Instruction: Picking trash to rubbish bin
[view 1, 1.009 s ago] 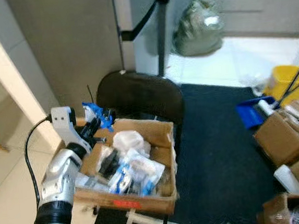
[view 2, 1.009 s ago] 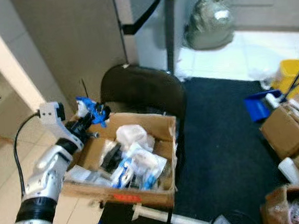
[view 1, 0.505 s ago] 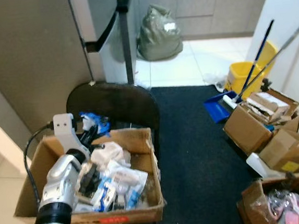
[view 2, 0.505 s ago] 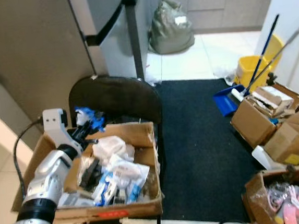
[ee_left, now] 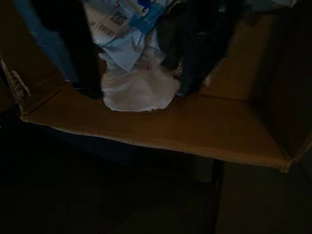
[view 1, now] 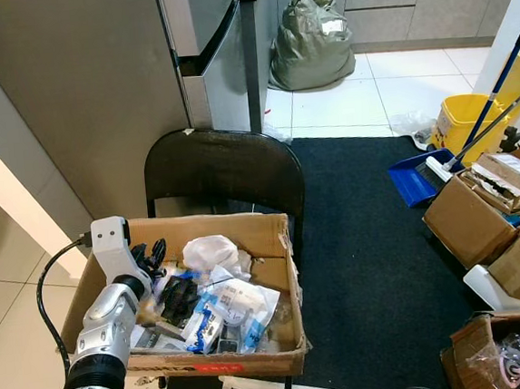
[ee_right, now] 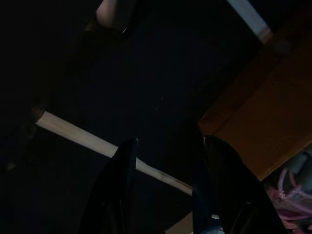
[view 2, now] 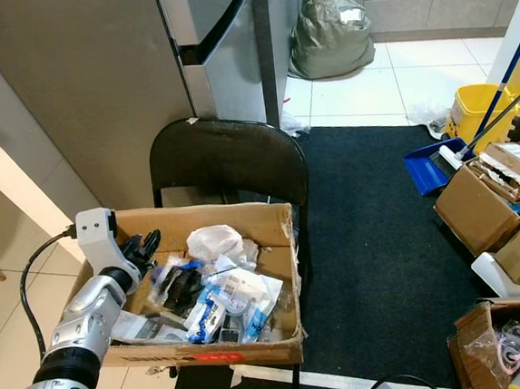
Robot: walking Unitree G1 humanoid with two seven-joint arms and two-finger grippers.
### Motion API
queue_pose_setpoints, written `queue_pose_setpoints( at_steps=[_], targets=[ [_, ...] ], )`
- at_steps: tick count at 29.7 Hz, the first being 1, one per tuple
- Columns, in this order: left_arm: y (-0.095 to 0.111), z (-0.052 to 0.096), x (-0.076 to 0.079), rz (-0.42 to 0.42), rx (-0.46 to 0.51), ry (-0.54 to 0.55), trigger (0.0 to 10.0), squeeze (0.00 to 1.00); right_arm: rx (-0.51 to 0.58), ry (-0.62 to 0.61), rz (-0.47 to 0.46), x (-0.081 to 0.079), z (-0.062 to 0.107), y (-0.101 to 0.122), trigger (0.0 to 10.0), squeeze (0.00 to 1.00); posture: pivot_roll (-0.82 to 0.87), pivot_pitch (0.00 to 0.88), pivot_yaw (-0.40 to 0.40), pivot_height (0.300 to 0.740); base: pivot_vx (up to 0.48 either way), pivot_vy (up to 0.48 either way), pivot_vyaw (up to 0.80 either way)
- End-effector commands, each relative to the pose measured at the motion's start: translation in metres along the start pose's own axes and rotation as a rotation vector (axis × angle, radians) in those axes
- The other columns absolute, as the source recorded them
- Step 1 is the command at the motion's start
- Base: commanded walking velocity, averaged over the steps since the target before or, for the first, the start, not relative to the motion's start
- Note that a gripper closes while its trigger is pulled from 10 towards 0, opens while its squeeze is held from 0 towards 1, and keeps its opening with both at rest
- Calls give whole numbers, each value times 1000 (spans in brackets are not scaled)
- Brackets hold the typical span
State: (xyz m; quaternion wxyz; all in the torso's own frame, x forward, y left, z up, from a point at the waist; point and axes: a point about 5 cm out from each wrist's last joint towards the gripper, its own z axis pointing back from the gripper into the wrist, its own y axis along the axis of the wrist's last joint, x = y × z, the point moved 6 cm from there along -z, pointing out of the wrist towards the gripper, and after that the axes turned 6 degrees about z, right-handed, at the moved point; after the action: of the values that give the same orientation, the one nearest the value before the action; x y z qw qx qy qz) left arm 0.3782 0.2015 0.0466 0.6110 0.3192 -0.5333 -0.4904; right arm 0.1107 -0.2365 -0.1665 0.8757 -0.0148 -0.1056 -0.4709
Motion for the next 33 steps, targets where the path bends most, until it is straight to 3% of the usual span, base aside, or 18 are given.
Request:
queue_pose_setpoints(
  at_steps=[1,4,5,6,12,15,20,33],
  targets=[
    [-2,0,-3,7,-8,16,10000,1000,0,11,-2,-6,-1,1,10000,0,-6,36,79,740,0,0,0],
    [7,-2,18,21,40,-89,10000,1000,2,14,-3,-10,-1,2,10000,0,-5,35,80,740,0,0,0],
    [9,-2,24,21,49,-118,10000,878,2,14,-3,-10,-1,2,10000,0,-4,35,81,740,0,0,0],
    [9,-2,30,17,52,-151,10000,0,2,15,-2,-10,-1,2,10000,0,-3,35,82,740,0,0,0],
    [6,2,61,30,59,-299,10000,0,7,18,0,-12,-1,5,10000,0,-4,33,84,740,0,0,0],
    [4,9,87,38,62,-429,10000,0,10,19,-1,-13,-1,6,10000,0,-5,34,85,740,0,0,0],
    [-1,15,105,34,41,-512,10000,0,7,17,1,-10,-1,4,10000,0,-6,32,85,740,0,0,0],
    [-20,17,113,4,-22,-525,10000,0,13,18,11,-12,-1,8,10000,0,-7,21,85,740,-315,0,0]
  ],
)
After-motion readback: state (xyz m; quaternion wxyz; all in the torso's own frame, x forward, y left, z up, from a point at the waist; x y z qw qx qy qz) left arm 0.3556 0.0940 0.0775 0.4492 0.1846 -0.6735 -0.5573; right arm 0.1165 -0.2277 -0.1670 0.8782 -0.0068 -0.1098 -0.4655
